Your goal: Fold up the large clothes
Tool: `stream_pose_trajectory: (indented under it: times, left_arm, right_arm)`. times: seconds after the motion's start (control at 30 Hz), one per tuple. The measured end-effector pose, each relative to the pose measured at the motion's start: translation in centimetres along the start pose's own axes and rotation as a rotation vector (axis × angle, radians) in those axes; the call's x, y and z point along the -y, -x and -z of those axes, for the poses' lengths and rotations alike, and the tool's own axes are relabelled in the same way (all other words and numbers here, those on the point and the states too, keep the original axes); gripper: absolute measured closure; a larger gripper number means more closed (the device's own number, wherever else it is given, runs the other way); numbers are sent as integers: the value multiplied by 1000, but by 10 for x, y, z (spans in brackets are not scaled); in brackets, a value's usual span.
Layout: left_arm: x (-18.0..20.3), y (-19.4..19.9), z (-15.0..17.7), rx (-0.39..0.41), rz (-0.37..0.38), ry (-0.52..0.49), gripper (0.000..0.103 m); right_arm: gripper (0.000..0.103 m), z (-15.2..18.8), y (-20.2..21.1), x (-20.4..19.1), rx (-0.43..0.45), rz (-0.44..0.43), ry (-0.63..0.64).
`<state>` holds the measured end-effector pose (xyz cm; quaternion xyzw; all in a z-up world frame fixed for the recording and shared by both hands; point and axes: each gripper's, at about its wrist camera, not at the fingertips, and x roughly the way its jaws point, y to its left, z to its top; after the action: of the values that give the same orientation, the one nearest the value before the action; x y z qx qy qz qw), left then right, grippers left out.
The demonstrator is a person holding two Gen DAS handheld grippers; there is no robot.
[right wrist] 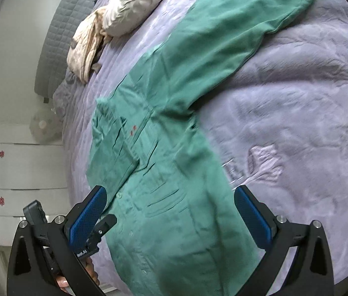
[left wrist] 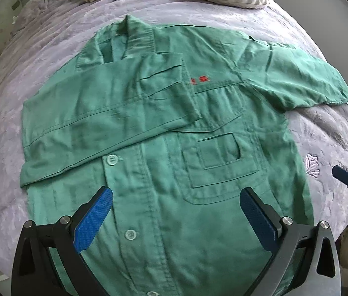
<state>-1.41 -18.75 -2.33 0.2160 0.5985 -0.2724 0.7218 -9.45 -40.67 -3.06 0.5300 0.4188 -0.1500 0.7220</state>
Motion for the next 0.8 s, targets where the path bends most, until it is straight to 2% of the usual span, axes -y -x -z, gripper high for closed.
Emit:
stream_pose_trajectory:
  times: [0.2,0.37,0.6,0.8]
  left_arm:
    - [13,-1,-8,-2,-2,-2,0]
    - [22,-10,-15,-12,-10,-5,0]
    - [40,-25,-22,-33,19,4,0]
    - [57,-37,-27,-42,30,-20,0]
  right_arm:
    - [0,-24,15,25,38,-19,-60]
    - [0,-48,34,49,108,-21,-109]
    - [0,-75,54,87,218,-2,-174]
    - [0,-103,60,127,250,-1,-258]
